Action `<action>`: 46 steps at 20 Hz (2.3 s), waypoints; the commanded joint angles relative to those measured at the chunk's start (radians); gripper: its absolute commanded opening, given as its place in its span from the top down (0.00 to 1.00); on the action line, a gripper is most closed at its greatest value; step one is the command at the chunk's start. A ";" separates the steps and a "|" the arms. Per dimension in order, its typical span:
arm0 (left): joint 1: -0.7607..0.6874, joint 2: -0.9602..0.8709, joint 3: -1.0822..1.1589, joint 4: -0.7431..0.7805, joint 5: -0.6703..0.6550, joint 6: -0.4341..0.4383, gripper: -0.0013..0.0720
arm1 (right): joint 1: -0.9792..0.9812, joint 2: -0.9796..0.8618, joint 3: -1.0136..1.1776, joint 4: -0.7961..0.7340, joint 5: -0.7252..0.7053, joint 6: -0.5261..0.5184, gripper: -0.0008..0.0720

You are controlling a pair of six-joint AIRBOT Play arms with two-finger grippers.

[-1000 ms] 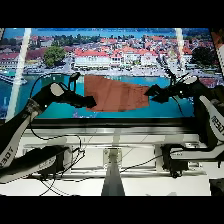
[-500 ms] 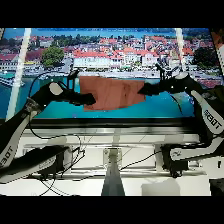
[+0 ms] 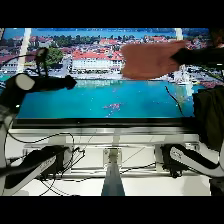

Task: Fold the clothes and pants, and hang the long-sleeved shirts on hangers.

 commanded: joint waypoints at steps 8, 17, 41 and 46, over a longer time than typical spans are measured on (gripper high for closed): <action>0.063 0.185 0.007 0.015 0.007 0.000 0.19 | -0.527 0.417 0.155 -0.553 0.272 0.333 0.96; 0.029 0.185 0.006 0.015 0.006 0.000 0.19 | -0.896 0.443 0.154 -0.717 0.214 0.301 0.96; 0.029 0.183 0.006 0.015 0.006 0.000 0.19 | 0.228 0.343 0.151 -0.544 0.310 0.102 0.96; 0.030 0.183 0.006 0.015 0.006 0.000 0.19 | 0.245 0.343 0.151 -0.471 0.305 0.105 0.96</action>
